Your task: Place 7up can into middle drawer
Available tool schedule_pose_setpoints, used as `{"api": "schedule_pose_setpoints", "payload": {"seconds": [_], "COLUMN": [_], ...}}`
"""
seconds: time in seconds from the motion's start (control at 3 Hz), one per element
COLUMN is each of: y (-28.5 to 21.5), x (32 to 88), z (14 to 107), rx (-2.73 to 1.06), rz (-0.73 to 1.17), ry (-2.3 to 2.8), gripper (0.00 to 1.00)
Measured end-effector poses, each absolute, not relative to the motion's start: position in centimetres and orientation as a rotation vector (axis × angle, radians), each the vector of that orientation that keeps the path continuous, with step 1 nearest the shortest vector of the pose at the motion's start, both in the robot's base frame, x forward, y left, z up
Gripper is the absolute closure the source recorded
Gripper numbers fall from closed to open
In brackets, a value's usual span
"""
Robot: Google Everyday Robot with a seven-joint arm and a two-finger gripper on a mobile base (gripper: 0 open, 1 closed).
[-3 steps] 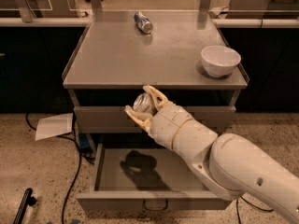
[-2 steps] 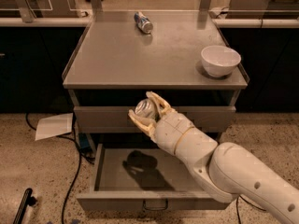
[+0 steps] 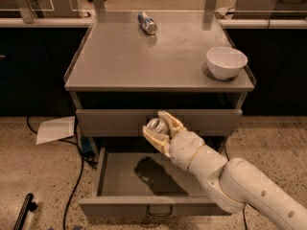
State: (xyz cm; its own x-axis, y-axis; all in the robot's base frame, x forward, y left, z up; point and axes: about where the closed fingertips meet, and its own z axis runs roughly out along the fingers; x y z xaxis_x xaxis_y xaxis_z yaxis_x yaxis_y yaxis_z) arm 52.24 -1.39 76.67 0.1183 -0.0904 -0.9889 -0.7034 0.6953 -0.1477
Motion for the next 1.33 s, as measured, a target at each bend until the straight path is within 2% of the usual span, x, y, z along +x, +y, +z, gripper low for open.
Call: {"api": "schedule_pose_setpoints", "payload": {"seconds": [0.67,1.33], "y": [-2.1,-3.1], "x": [52.8,53.3], "z": [73.3,70.8], "rx": [-0.673,-0.637], "rz": [0.582,0.574], "ry": [1.472,1.497], "gripper": [1.0,1.0]}}
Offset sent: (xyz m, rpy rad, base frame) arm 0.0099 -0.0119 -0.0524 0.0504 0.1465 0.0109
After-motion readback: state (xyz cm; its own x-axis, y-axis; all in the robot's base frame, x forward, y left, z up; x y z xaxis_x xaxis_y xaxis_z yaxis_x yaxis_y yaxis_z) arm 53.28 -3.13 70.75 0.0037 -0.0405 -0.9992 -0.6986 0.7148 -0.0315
